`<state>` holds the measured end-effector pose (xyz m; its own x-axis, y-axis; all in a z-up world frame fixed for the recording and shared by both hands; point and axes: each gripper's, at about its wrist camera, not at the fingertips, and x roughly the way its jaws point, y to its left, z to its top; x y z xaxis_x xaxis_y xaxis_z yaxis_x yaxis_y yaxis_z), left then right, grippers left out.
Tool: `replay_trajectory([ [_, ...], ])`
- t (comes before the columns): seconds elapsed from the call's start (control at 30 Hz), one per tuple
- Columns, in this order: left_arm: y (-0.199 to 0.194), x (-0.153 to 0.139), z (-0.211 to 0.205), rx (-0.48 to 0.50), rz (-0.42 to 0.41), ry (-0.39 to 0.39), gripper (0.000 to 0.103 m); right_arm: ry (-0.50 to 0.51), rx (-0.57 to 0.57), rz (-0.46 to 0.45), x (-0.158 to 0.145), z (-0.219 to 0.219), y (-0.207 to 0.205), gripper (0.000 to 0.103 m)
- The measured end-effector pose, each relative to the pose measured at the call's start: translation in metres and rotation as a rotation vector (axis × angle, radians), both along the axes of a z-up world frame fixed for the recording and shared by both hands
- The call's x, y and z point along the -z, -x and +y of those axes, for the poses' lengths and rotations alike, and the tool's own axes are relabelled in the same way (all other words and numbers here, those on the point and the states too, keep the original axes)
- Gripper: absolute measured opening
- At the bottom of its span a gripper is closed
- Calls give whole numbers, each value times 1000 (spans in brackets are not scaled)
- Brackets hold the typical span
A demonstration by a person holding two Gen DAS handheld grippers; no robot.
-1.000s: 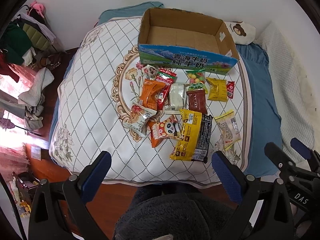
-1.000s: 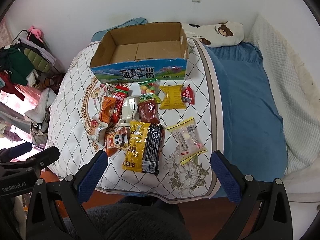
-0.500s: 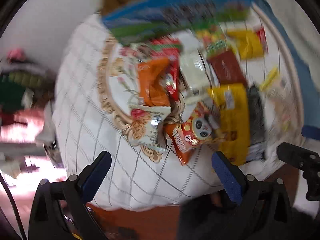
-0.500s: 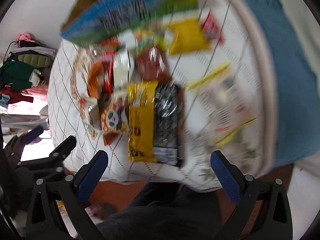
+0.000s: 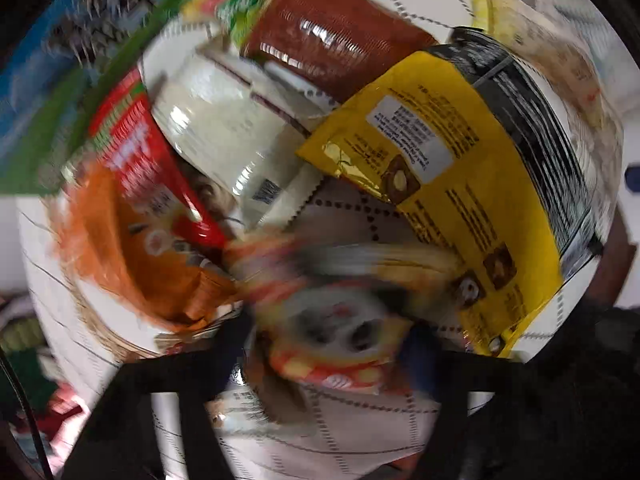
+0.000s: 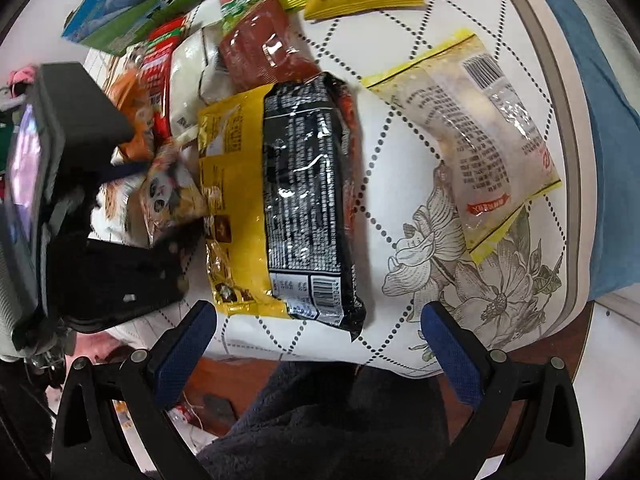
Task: Organize snacks
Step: 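Grasp the panda packet with left tool while right tool grasps the yellow-black noodle pack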
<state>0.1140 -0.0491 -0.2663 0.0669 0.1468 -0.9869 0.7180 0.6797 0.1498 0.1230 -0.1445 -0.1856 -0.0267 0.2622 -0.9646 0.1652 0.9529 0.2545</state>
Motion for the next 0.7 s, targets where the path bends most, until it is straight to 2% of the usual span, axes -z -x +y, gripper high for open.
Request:
replay_trajectory([
  [0.1,-5,-6,13,-113,-5,37,50,8,20,-22,1,4,-3,103],
  [0.17,-7,-9,29,-234,15,53,50,30,17,-40,4,12,-9,103],
  [0.33,-9,-16,84,-611,58,82,50,72,-10,-65,5,42,-38,103],
  [0.43,-13,-14,107,-752,80,115,50,111,-40,-76,16,65,-56,103],
  [0.53,-15,-10,128,-827,113,163,53,183,-54,-35,38,84,-72,103],
  [0.63,-26,-5,134,-841,135,183,55,241,-96,4,50,99,-83,102],
  [0.7,-31,-4,136,-828,142,190,55,276,-138,-5,50,109,-85,90],
])
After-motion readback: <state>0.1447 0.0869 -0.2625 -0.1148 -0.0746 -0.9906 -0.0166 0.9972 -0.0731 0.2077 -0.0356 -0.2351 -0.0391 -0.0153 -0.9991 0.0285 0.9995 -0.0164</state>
